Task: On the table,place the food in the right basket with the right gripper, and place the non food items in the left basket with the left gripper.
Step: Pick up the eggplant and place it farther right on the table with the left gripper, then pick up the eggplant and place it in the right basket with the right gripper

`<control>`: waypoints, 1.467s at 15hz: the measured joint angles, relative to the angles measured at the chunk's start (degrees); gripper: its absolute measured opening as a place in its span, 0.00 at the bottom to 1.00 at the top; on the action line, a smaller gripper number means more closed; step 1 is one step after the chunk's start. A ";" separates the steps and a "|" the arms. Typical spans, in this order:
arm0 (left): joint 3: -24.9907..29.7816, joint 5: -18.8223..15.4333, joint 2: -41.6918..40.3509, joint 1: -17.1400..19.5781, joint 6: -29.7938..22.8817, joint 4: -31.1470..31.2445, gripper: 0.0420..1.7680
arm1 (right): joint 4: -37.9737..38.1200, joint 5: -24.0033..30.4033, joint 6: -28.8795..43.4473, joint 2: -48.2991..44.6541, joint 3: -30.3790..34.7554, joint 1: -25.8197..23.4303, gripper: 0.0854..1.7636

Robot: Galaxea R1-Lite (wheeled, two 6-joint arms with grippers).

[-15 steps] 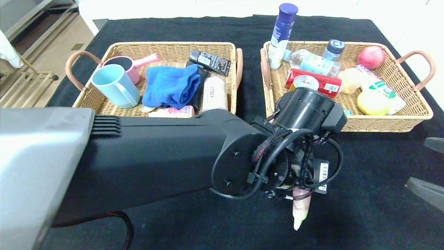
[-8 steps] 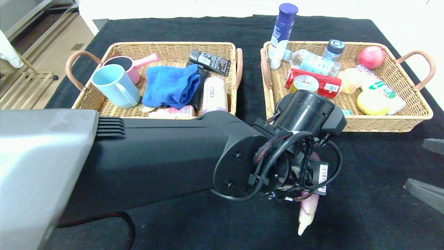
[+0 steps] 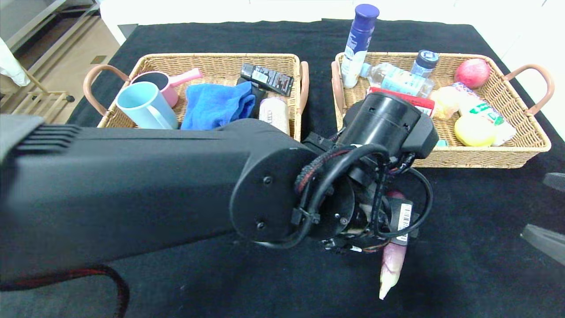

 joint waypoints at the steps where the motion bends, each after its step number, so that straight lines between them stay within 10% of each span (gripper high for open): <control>1: 0.74 0.35 -1.49 -0.05 0.78 1.07 0.88 | 0.00 0.00 0.44 0.00 -0.12 0.05 0.97; 7: 22.16 3.32 -15.80 -0.05 12.46 -7.42 0.93 | 0.17 0.04 3.22 1.52 -1.16 -0.39 0.97; 14: 62.62 -3.33 -36.36 2.40 27.83 -41.91 0.95 | 0.57 0.12 3.19 5.18 -0.28 0.27 0.97; 22: 77.86 -10.69 -43.09 10.97 30.72 -57.03 0.96 | 1.51 -0.02 3.28 6.34 -0.44 0.33 0.97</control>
